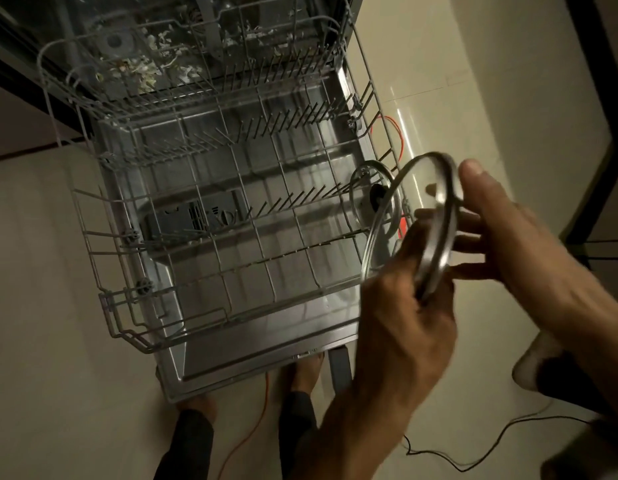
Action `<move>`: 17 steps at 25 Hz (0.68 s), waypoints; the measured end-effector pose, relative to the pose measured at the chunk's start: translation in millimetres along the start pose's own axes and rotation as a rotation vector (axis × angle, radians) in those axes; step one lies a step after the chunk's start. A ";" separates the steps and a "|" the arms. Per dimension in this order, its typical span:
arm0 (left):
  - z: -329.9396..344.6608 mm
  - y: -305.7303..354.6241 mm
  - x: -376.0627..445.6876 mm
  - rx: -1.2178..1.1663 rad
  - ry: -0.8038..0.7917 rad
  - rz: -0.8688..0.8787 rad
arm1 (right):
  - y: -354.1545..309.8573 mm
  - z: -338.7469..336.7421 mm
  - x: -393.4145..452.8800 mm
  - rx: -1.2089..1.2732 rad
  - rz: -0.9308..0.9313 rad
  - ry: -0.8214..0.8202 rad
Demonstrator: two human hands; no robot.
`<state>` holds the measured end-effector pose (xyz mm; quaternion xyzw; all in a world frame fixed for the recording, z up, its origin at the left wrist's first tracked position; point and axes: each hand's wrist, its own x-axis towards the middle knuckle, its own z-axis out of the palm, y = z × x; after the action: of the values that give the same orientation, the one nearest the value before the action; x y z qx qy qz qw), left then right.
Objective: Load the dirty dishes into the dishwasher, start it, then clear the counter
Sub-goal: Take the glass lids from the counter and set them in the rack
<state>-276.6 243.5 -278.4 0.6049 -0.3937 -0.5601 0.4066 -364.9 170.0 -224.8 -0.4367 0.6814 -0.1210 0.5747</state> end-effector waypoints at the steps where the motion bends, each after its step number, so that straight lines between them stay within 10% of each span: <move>1: 11.0 -0.1 3.8 0.025 -0.036 0.052 | -5.7 -3.4 0.3 -0.103 0.012 0.009; 17: 35.6 -72.9 42.0 0.002 -0.175 0.054 | 17.8 10.3 73.2 -0.574 -0.092 0.083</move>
<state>-307.9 228.8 -363.0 0.5433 -0.4446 -0.5992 0.3849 -360.9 130.2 -289.5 -0.6067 0.6901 0.0331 0.3932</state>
